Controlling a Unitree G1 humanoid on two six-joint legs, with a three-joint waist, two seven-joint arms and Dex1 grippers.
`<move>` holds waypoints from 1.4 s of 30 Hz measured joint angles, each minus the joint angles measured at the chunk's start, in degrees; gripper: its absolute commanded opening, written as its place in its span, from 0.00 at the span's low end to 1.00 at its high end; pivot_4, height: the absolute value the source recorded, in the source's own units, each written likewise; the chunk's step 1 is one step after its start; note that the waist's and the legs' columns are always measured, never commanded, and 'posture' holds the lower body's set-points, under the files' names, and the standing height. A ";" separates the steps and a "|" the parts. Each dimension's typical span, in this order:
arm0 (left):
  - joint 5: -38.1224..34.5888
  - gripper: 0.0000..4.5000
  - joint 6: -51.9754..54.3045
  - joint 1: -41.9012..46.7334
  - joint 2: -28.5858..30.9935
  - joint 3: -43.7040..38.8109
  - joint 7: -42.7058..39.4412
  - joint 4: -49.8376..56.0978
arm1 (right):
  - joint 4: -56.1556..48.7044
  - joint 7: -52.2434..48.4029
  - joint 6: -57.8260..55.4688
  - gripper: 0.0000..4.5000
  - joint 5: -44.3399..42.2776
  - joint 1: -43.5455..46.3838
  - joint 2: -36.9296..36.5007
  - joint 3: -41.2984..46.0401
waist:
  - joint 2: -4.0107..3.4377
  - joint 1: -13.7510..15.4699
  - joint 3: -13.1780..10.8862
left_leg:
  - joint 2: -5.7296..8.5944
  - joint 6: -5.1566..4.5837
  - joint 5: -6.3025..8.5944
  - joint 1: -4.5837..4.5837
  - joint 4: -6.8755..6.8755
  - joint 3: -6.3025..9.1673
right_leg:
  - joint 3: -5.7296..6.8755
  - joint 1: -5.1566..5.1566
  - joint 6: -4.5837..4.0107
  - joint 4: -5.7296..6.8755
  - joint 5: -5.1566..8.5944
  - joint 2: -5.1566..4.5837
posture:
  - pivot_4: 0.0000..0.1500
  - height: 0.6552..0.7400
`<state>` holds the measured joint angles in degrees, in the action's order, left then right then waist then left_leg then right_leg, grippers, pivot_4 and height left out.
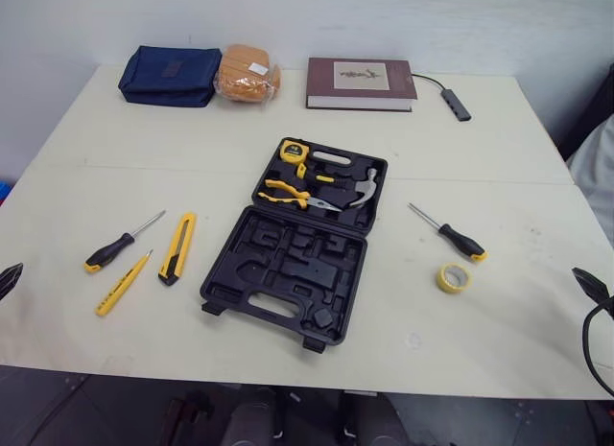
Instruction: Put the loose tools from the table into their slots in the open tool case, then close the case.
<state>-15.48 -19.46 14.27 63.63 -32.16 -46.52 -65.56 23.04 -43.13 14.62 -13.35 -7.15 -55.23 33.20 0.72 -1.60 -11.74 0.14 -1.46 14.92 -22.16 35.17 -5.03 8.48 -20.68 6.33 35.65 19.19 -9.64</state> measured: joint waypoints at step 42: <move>6.85 0.00 25.72 27.34 -30.44 32.48 -2.72 30.52 | -33.19 5.74 -28.08 0.01 4.71 18.55 18.54 -35.59 | 0.13 1.62 0.04 | -0.30 -0.41 0.12 -0.46 1.12 -0.36 | -0.74 -0.18 0.35 0.25 -0.23 0.99 | 1.00 1.00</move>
<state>-8.64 6.26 41.61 33.19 0.32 -49.24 -35.04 -10.14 -37.39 -13.46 -8.64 11.40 -36.69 -2.38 0.85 0.02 -11.70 -0.15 -1.87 15.04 -22.62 36.29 -5.39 7.74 -20.85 6.68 35.91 18.97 -8.64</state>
